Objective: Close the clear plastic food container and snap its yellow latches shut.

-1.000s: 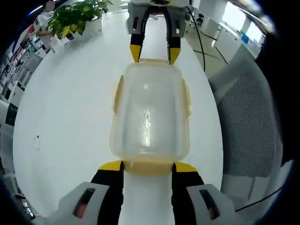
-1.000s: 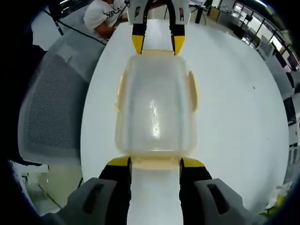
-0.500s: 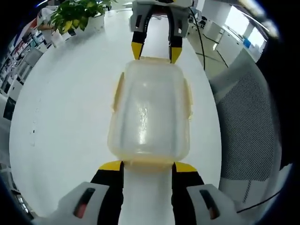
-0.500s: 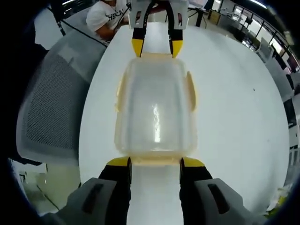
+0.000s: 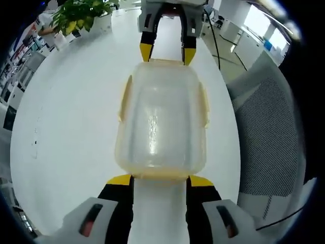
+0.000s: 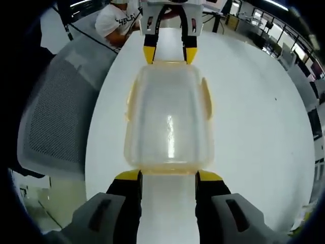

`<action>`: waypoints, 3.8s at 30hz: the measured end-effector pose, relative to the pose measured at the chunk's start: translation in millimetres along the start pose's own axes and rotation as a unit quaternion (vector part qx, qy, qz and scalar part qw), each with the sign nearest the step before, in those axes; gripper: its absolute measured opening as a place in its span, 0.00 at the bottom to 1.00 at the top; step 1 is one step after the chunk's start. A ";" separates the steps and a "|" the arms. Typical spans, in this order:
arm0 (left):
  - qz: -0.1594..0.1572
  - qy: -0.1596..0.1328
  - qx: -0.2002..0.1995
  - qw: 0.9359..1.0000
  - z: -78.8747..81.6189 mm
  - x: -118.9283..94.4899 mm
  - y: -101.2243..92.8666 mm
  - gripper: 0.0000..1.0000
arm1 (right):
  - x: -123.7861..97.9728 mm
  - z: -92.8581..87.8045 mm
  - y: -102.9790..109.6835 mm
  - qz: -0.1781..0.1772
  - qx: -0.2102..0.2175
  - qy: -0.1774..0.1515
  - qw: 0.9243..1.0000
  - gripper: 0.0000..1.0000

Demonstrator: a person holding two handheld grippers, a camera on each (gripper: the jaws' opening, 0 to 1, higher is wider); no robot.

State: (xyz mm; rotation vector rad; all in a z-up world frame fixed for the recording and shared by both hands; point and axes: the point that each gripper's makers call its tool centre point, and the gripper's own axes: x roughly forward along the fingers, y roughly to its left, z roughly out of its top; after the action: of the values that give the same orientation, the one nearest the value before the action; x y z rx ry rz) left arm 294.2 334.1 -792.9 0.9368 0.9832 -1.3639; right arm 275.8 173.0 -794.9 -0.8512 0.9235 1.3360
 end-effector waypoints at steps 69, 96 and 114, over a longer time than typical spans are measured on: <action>0.001 -0.228 -0.495 0.838 2.3 -5.5 -2.4 0.23 | -10.8 10.6 11.6 0.058 0.407 -0.165 0.896 0.16; 0.015 -0.255 -0.527 0.811 6.0 -0.6 -1.4 0.27 | -8.0 16.1 -0.5 0.028 0.454 -0.177 0.873 0.19; 0.155 -0.197 -0.367 0.896 15.2 -15.3 7.5 0.39 | -14.0 15.8 -11.7 -0.093 0.300 -0.117 0.942 0.34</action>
State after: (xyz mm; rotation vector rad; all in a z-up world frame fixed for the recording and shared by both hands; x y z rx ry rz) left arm 302.3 324.8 -773.7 0.2089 0.8790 -0.7566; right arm 288.3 180.9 -775.9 -0.2887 0.9595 0.8868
